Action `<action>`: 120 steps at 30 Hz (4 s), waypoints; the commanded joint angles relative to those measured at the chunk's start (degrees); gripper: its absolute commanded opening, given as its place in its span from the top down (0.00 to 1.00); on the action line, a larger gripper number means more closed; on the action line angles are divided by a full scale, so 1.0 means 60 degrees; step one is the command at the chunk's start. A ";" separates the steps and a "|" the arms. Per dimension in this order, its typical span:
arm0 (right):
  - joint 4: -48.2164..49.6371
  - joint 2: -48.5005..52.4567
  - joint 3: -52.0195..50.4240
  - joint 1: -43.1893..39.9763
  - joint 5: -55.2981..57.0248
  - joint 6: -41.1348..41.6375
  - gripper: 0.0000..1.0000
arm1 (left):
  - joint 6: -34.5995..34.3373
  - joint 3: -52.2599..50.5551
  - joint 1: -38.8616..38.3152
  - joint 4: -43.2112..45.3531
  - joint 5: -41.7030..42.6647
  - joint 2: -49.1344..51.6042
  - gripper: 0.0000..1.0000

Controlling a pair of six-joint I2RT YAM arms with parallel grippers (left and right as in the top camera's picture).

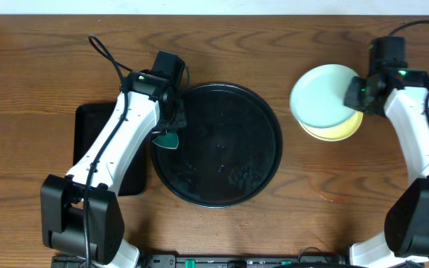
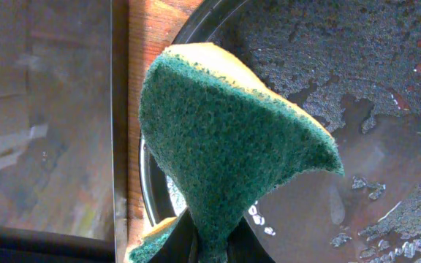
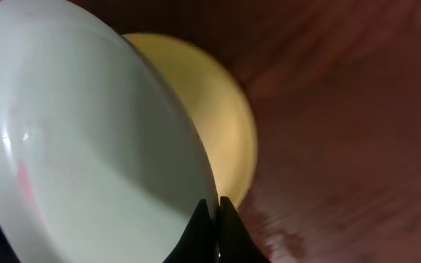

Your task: Clean dirty plates on tray and stack at the side

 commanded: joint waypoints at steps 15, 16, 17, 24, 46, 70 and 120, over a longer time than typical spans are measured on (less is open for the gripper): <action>-0.0087 0.1435 0.0011 -0.0295 0.0291 0.0025 0.69 | 0.0255 0.0408 0.0047 -0.0288 -0.0073 -0.0018 0.92; -0.0120 0.1392 0.0018 -0.0273 0.0244 -0.0069 0.63 | 0.0306 0.0565 0.0076 -0.0444 -0.0069 -0.0029 0.92; -0.0157 0.1322 0.0025 -0.0255 0.0175 -0.0153 0.60 | 0.0390 0.0710 0.0106 -0.0608 -0.0047 -0.0051 0.92; -0.0401 0.0361 0.0087 -0.0164 -0.1836 -0.1166 0.34 | 0.1384 0.1279 0.0874 -0.2022 -0.0047 -0.0550 0.92; -0.0135 -0.0058 0.0087 0.2554 -0.2419 -0.1388 0.20 | 0.3031 -0.2186 0.4160 0.1399 -0.0040 -0.0459 0.88; -0.0474 -0.1472 0.0350 0.2586 -0.1519 -0.1453 0.01 | 0.3038 -0.0998 0.4160 0.0459 0.0998 -0.3202 0.30; 0.0441 -0.8943 -0.2546 0.2517 -0.0062 -0.2794 0.01 | 0.3034 -0.0998 0.4135 0.0291 0.0991 -0.9307 0.21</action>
